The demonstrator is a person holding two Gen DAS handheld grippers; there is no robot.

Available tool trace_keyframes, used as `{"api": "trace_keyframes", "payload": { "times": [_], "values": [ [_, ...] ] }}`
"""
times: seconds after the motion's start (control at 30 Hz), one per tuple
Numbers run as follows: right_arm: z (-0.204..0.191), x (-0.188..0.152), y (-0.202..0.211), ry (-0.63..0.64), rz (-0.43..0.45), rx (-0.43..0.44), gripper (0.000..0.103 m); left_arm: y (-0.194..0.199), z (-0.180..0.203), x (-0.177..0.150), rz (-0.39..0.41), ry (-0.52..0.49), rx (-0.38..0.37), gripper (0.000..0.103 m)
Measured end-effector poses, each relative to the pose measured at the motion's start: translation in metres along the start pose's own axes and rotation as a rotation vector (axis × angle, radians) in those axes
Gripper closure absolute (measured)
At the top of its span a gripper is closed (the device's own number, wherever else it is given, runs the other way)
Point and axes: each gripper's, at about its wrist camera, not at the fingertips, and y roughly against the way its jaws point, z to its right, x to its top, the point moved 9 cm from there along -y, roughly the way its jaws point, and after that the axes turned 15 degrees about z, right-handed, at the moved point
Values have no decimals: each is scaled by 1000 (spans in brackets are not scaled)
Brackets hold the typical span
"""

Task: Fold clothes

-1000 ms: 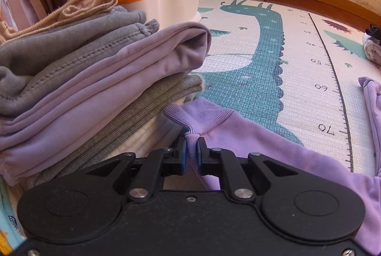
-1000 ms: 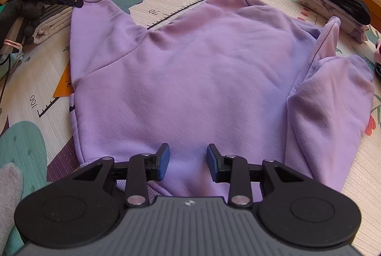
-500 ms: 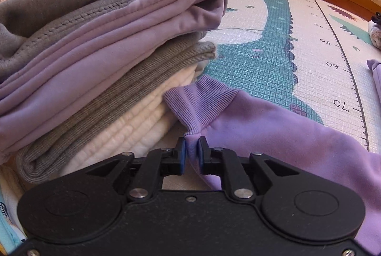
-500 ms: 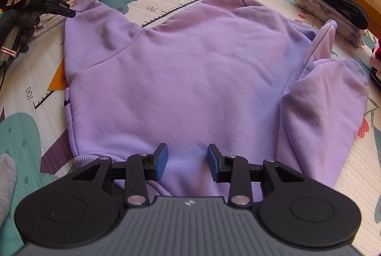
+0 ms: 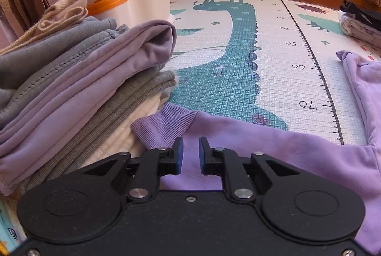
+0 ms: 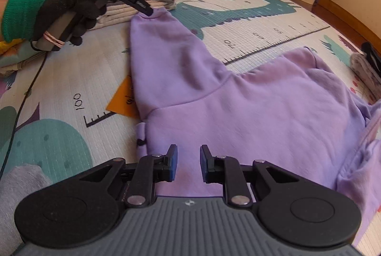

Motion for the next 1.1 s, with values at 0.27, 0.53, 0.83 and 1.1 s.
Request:
{"api": "trace_keyframes", "payload": {
  "times": [0.27, 0.53, 0.83, 1.1],
  "values": [
    [-1, -12, -7, -49, -39, 24, 81, -5, 10, -21, -53, 8, -32, 92],
    [6, -21, 4, -66, -64, 37, 81, -2, 16, -13, -37, 34, -60, 92],
    [12, -28, 18, -98, -83, 34, 80, 21, 84, -7, 4, 44, -431, 92],
    [-11, -15, 16, -66, -28, 78, 80, 12, 109, -12, -8, -81, -344, 66]
  ]
}}
